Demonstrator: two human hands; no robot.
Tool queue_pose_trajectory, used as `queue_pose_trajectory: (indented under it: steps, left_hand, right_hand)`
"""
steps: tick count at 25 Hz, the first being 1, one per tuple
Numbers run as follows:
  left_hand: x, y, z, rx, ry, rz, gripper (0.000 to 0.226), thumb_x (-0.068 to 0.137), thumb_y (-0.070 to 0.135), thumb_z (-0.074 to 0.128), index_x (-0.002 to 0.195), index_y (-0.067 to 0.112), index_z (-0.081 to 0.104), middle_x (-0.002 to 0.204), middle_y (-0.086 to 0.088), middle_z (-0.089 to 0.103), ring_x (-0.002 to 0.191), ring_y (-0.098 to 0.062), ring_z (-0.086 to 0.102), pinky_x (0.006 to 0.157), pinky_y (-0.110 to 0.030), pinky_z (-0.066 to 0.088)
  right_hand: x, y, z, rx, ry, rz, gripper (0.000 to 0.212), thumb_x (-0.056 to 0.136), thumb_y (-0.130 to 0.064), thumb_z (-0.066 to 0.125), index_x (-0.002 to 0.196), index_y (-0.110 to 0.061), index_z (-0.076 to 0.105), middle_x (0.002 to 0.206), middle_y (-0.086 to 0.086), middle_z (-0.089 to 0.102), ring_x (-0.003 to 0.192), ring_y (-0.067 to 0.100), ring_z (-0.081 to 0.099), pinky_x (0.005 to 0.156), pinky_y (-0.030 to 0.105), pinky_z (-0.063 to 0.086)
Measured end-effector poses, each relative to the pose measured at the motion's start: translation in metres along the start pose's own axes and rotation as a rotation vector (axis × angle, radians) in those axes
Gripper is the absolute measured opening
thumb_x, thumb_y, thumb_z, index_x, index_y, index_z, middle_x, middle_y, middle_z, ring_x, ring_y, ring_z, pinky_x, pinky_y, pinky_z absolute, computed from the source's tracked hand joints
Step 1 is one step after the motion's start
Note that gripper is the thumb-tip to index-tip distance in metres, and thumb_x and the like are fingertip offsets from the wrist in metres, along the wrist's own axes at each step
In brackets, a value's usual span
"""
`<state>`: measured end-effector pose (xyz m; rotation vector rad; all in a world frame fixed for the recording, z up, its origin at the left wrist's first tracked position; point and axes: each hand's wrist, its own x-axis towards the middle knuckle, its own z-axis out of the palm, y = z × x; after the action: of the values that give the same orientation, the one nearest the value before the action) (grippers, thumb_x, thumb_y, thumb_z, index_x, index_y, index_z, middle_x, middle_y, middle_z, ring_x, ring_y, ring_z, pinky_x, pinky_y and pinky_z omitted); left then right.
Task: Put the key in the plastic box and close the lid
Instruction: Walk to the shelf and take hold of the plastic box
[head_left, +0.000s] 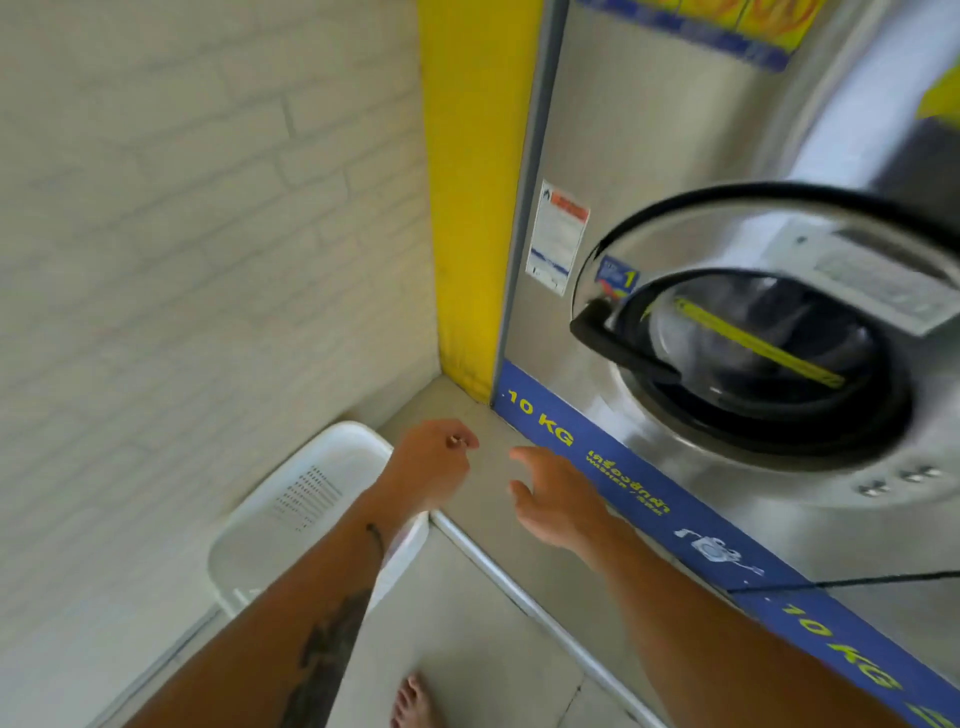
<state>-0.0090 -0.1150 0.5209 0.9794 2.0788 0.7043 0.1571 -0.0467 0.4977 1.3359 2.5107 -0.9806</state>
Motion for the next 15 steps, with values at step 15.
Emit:
queue_pose_trajectory:
  steps: [15]
  left_hand:
    - [-0.340,0.053,-0.098,-0.245,0.456,-0.144,0.030,0.087,0.006,0.049,0.097,0.020,0.073,0.082,-0.005,0.070,0.067,-0.016,0.062,0.056,-0.021,0.051]
  right_hand:
    - [-0.224,-0.167,-0.074,-0.040,-0.031,-0.572,0.040,0.094,-0.027,0.051,0.134,-0.025,0.053,0.141,0.000,0.054,0.126,0.020,0.052,0.105,0.037,0.043]
